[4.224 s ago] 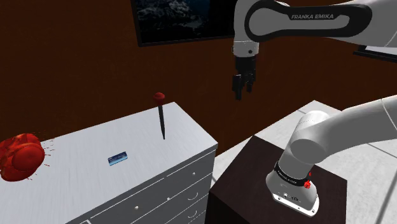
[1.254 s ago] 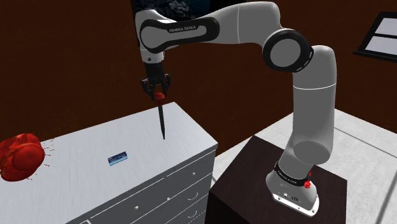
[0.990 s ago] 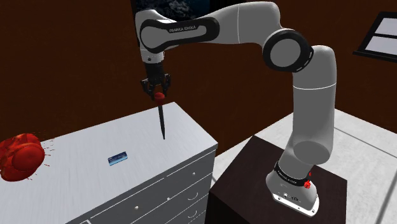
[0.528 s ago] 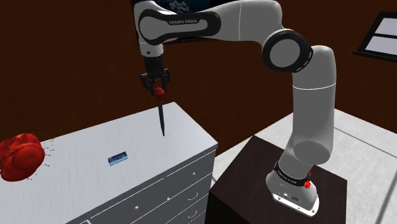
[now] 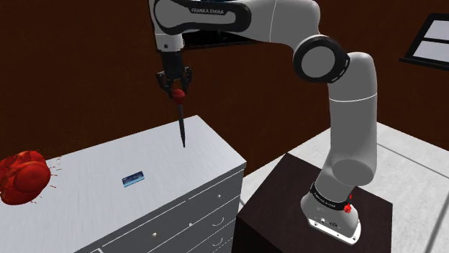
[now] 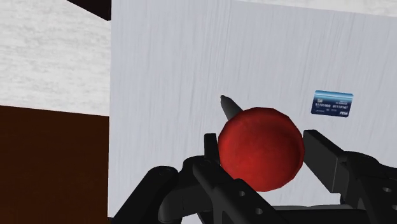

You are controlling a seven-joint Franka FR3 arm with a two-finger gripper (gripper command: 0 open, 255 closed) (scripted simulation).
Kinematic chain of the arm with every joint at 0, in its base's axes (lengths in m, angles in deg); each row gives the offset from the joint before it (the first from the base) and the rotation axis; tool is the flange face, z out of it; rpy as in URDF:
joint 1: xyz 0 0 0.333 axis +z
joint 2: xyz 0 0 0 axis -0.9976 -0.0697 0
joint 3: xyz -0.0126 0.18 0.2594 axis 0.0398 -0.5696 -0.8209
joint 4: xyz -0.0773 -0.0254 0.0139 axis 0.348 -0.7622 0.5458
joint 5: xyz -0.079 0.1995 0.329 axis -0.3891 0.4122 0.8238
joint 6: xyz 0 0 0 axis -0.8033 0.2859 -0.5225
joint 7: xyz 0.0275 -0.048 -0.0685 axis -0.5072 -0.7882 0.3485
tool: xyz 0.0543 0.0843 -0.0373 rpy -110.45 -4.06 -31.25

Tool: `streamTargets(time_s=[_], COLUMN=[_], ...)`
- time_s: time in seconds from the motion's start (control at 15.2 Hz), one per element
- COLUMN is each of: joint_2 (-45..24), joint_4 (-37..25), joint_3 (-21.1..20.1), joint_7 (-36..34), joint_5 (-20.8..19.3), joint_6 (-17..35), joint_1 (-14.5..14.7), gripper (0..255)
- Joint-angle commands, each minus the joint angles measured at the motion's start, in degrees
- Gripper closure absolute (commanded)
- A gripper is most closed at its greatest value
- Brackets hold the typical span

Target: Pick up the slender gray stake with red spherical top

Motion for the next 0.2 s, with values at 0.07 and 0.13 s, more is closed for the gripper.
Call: streamTargets(time_s=[0.07,0.13], joint_2=[-0.5,-0.51], joint_4=[-2.46,-2.48], joint_3=[-0.03,-0.03], joint_7=[-0.13,-0.13], joint_5=[-0.12,-0.12], joint_6=[-1.98,-1.99], joint_1=[0.23,0.24], gripper=[255,255])
